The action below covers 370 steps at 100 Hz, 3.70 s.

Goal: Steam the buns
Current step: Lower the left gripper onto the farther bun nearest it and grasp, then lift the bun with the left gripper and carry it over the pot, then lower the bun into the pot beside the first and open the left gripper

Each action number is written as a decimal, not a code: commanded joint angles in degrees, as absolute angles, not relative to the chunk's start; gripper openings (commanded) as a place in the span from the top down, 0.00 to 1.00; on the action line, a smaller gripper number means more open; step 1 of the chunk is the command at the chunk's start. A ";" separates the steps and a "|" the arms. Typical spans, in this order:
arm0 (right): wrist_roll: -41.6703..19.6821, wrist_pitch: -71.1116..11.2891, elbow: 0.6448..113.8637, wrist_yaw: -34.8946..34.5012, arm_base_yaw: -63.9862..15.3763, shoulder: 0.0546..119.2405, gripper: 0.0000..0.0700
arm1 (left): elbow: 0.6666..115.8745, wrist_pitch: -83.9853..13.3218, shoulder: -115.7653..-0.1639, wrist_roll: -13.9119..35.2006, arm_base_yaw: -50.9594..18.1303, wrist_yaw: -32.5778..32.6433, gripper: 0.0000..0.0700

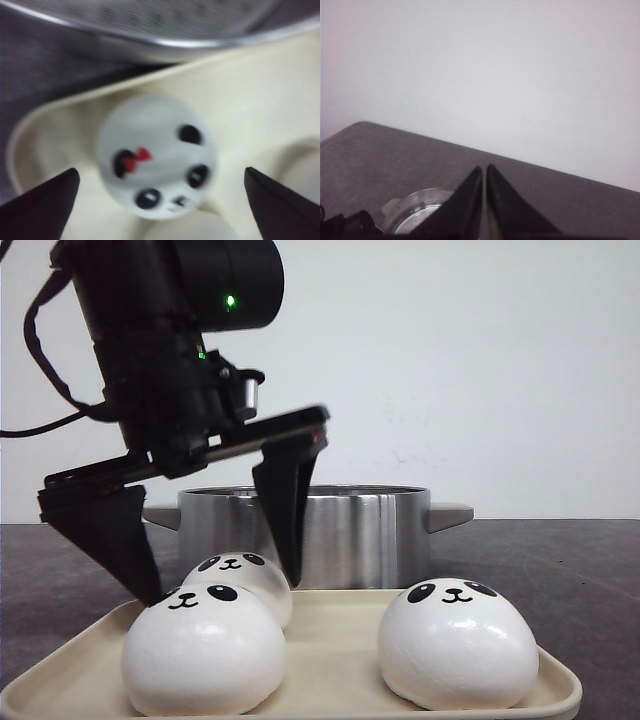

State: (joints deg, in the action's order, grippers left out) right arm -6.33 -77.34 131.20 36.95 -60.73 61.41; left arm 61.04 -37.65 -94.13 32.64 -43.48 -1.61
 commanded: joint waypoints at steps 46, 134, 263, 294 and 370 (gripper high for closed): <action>-9.17 -81.54 126.43 36.88 -61.43 61.95 0.99 | 62.19 -36.14 -95.72 37.06 -43.09 0.16 0.68; -10.04 -81.54 124.77 37.63 -61.43 61.58 0.99 | 62.30 -38.85 -75.48 29.19 -45.41 -1.56 1.00; -10.31 -81.54 124.77 37.56 -61.43 61.58 0.99 | 111.83 -55.20 -120.38 15.57 -30.61 -1.43 1.00; -10.90 -81.54 124.77 37.56 -61.43 61.58 0.99 | 111.83 -52.03 -124.03 15.44 -30.37 -1.41 1.00; -12.91 -81.54 124.77 37.54 -61.43 61.58 0.99 | 111.81 -48.53 -126.80 15.64 -29.04 -0.40 0.99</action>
